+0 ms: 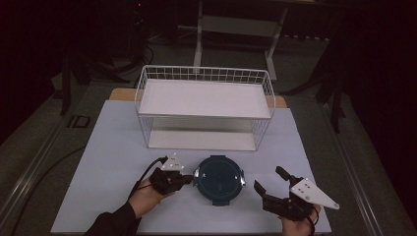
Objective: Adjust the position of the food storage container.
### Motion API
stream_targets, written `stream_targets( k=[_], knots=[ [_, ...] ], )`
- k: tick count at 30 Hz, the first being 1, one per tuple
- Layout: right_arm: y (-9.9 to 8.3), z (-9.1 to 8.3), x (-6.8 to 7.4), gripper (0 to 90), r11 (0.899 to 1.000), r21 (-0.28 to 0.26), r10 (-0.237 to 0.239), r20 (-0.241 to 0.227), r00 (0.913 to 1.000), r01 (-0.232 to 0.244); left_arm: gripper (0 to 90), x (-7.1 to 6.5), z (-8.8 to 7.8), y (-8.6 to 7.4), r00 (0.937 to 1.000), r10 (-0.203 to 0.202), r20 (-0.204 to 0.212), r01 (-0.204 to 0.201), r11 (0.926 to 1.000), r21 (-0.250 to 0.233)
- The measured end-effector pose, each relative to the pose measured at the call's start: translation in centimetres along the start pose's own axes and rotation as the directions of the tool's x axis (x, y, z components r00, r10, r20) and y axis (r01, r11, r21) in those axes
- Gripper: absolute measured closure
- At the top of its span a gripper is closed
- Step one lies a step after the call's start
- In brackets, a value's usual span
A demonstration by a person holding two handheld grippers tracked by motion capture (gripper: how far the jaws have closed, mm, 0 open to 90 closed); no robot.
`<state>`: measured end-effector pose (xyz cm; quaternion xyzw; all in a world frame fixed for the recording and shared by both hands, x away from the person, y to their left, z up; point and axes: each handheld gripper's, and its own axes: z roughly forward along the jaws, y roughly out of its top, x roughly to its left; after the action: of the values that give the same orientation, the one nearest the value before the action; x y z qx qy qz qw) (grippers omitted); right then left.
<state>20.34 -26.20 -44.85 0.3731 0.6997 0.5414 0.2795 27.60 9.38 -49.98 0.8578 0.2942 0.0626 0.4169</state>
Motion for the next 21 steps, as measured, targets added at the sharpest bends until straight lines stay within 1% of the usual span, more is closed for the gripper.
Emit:
stream_targets(
  k=[3, 4, 10, 16, 17, 19, 20, 21],
  knots=[
    [0.0, 0.0, 0.1, 14.1, 1.000, 0.005, 0.000, 0.002, 1.0000, 0.000, 89.7, -0.1, 0.5, 0.4, 1.0000, 0.008, 0.004, -0.008, 1.0000, -0.001],
    [0.0, 0.0, 0.1, 14.0, 1.000, 0.005, 0.001, 0.001, 1.0000, -0.001, 89.7, -0.1, 0.7, 0.5, 1.0000, 0.003, 0.004, -0.003, 1.0000, -0.003],
    [0.0, 0.1, 0.2, 13.8, 1.000, 0.008, 0.002, -0.004, 1.0000, -0.002, 89.8, -0.2, 1.5, 1.2, 0.9999, 0.010, 0.008, -0.010, 0.9999, -0.005],
    [0.0, 0.1, 0.2, 13.6, 1.000, 0.016, 0.002, -0.010, 0.9999, -0.002, 89.2, 0.0, 1.7, 1.1, 0.9997, 0.015, 0.021, -0.014, 0.9998, -0.015],
    [0.0, 0.1, 0.2, 13.6, 1.000, 0.015, 0.001, -0.010, 0.9999, 0.000, 83.6, -0.1, 1.5, 1.1, 0.9997, 0.023, 0.008, -0.022, 0.9996, -0.018],
    [0.0, 0.1, 0.3, 13.5, 1.000, 0.015, 0.001, -0.012, 0.9999, -0.001, 69.7, 0.0, 1.2, 1.0, 0.9997, 0.022, 0.007, -0.021, 0.9995, -0.024],
    [0.0, 0.1, 0.3, 13.5, 1.000, 0.014, 0.001, -0.012, 0.9999, -0.001, 69.7, 0.0, 1.2, 1.0, 0.9997, 0.022, 0.007, -0.021, 0.9995, -0.024],
    [0.0, 0.1, 0.2, 13.2, 1.000, 0.009, 0.005, -0.016, 0.9999, -0.005, 52.2, 0.6, 0.0, 0.8, 0.9990, -0.037, 0.025, 0.038, 0.9965, -0.074]
  ],
)
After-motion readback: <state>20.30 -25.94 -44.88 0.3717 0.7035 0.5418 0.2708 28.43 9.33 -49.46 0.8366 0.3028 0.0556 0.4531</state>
